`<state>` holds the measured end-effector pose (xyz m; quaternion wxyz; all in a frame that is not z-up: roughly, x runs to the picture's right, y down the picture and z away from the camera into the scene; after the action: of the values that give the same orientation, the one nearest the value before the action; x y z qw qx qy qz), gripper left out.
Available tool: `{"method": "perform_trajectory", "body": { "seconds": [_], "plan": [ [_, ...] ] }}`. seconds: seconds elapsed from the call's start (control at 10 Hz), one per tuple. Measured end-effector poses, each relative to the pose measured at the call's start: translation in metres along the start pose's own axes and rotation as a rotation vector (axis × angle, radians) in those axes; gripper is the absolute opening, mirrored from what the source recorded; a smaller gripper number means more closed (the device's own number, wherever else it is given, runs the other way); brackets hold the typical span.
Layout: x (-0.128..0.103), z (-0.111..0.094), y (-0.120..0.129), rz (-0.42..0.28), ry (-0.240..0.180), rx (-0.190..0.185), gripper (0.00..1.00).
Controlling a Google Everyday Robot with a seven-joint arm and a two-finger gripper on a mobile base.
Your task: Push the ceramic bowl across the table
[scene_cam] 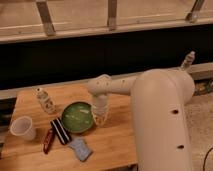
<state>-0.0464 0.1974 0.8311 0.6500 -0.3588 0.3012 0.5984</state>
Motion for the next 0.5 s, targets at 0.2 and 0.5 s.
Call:
{"method": "perform_trajectory", "body": {
  "seconds": [0.2,0.5],
  "plan": [
    [-0.007,-0.001,0.031,-0.063,-0.015,-0.005,0.00],
    [-0.018,-0.002,0.059,-0.132,-0.037,-0.006,0.00]
  ]
}}
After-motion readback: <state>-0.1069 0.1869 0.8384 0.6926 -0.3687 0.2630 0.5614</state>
